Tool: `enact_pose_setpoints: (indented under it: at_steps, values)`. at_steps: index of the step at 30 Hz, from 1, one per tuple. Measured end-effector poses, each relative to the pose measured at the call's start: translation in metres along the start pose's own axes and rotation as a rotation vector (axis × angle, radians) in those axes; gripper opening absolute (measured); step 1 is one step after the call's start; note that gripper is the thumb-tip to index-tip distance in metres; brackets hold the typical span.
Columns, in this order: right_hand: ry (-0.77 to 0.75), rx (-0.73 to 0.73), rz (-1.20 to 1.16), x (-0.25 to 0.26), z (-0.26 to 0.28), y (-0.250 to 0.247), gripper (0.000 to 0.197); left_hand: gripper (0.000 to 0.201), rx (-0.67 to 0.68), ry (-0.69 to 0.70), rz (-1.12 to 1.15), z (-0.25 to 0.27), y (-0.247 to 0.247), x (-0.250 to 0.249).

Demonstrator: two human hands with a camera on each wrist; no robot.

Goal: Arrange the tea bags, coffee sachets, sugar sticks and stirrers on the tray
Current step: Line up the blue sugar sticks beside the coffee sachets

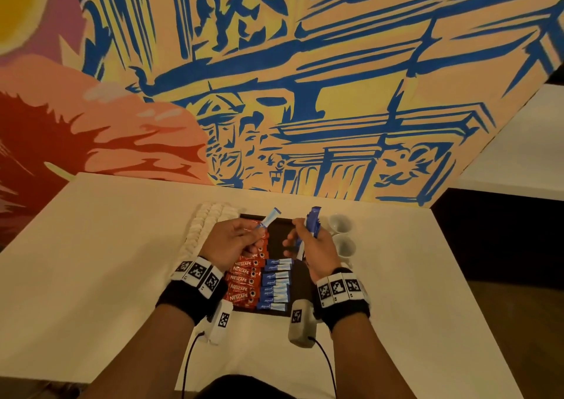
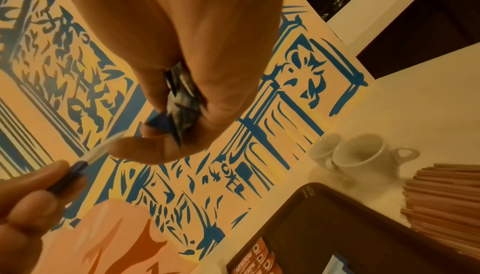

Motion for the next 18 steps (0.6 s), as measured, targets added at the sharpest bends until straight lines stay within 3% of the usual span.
enact_pose_setpoints:
  at_steps: [2, 12, 18]
  values:
    - [0.0, 0.009, 0.03, -0.005, 0.003, 0.006, 0.012, 0.009, 0.013, 0.013, -0.045, -0.001, -0.003, 0.002]
    - [0.011, 0.024, -0.019, 0.001, 0.019, 0.032, 0.047, 0.009, 0.03, 0.09, -0.101, 0.006, -0.025, -0.006]
    - [-0.066, 0.054, 0.003, 0.014, 0.036, 0.042, 0.018, 0.022, 0.234, 0.097, -0.055, 0.021, -0.028, -0.012]
Point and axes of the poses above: each hand's wrist, its own z-axis away from the middle knuckle, its own y-axis out of the palm, x = y × z, the point moved 5 cm from there along -z, towards the middle knuckle, and after that the axes turned 1 degree about x, right-handed, at the moved point
